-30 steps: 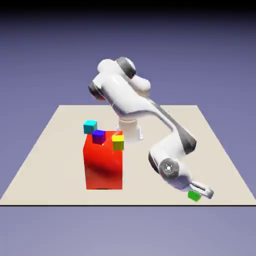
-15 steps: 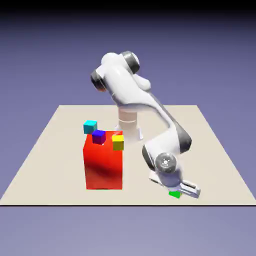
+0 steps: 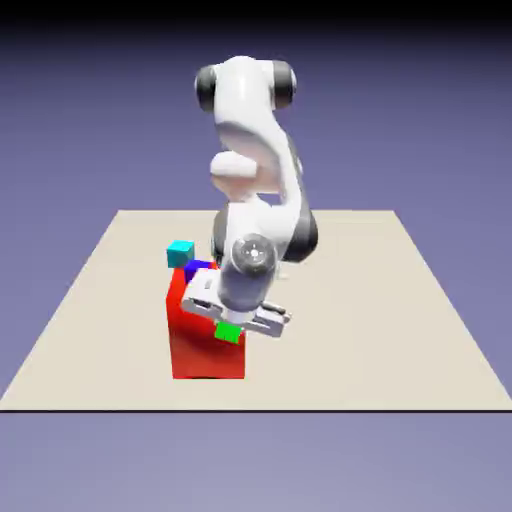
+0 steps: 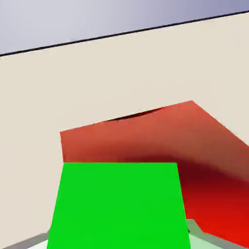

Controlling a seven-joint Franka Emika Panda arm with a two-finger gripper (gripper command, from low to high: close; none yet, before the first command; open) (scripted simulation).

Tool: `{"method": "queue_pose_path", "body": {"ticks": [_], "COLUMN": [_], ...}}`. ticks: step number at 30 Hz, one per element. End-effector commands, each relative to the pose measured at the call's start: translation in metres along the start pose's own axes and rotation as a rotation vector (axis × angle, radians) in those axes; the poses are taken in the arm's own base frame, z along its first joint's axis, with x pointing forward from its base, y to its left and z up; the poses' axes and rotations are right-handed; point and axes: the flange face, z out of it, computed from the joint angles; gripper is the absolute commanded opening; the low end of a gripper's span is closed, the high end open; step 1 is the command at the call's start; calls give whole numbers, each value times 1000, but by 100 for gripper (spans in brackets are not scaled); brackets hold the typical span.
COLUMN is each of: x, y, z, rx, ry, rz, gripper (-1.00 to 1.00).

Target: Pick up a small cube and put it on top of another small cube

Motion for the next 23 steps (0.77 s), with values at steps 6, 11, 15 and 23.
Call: {"method": "queue_pose_path", "body": {"ticks": [6,11,15,23], "x": [7,-9,-19,-25], "y": [99,169,190,186], "z": [-10,3,22,62], "rx": [-58,-73,-78,-78], "ry": [-60,-198,-254,-254], "rz": [-104,-245,-311,-311], "gripper": [-100,-100,-100,100]}}
